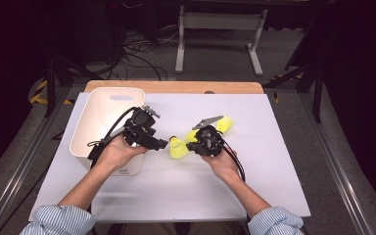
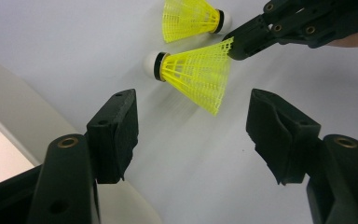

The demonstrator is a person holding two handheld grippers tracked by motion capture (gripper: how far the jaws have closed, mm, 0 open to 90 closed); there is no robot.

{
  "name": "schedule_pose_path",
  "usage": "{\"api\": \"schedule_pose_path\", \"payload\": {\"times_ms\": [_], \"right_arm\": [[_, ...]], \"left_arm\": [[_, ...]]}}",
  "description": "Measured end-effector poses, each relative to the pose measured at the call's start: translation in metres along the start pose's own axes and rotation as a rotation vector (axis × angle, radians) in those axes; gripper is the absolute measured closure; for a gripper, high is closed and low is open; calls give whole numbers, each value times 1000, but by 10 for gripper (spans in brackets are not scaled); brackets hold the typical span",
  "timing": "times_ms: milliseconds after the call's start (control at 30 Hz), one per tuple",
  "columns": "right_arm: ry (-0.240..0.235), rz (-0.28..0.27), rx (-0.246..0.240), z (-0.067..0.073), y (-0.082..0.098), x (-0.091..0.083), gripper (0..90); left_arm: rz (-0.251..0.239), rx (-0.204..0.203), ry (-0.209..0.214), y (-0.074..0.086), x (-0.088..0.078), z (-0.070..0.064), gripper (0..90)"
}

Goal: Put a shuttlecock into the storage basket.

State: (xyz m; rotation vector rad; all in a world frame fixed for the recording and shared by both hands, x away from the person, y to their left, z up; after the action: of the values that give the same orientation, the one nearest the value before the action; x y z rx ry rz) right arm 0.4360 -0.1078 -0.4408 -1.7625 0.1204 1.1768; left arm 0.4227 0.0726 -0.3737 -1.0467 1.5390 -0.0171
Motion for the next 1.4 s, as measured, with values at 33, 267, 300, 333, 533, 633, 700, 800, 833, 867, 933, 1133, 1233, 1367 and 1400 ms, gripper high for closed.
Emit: {"api": "schedule_pose_path", "payload": {"times_ms": [33,267,300,333,533,633,700,800,833,867,933,1133,1233,1367,1400], "right_arm": [[1,-3,-4,0,0,-3,900],[26,1,-15,0,1,-20,900],[27,3,-13,-1,1,-22,900],[27,1,-12,-2,1,-23,900],[33,1,0,-4,0,-30,900],[30,-2,-5,-3,-2,-33,900],[30,1,-6,-2,-3,-34,900],[28,-2,-10,-1,-7,-37,900],[27,0,-11,0,-8,-37,900],[28,-1,-18,0,-10,-37,900],[26,2,-19,2,-12,-37,900],[20,4,-32,9,-21,-38,900],[14,3,-35,11,-24,-39,900],[8,2,-32,12,-24,-39,900],[5,1,-31,12,-25,-39,900]], "left_arm": [[1,1,3,-1,0,-1,350],[7,17,3,-6,1,-9,354],[12,19,9,-7,2,-10,354],[14,19,7,-7,3,-10,356],[39,27,-6,-9,11,-13,373],[42,27,-3,-9,12,-15,383],[42,25,0,-10,12,-15,385],[40,10,13,-9,13,-15,389],[39,14,15,-10,14,-15,391],[41,13,16,-10,13,-15,392],[37,10,19,-10,14,-15,394],[49,15,11,-10,16,-15,404],[55,15,11,-9,17,-15,417],[56,16,11,-9,17,-14,471],[55,18,15,-10,17,-14,484]]}}
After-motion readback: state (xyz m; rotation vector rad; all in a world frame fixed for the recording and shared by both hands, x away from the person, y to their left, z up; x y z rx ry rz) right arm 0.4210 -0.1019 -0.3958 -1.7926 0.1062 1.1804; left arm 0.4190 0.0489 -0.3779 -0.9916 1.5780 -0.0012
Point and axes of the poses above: each handheld gripper's, and its own axes: x roughly forward along the jaws, y roughly out of its underside, z roughly to its left, the point moved 5 cm from there along x, roughly forward along the jaws, and after that the axes turned 12 degrees about y, right-handed, at the moved point
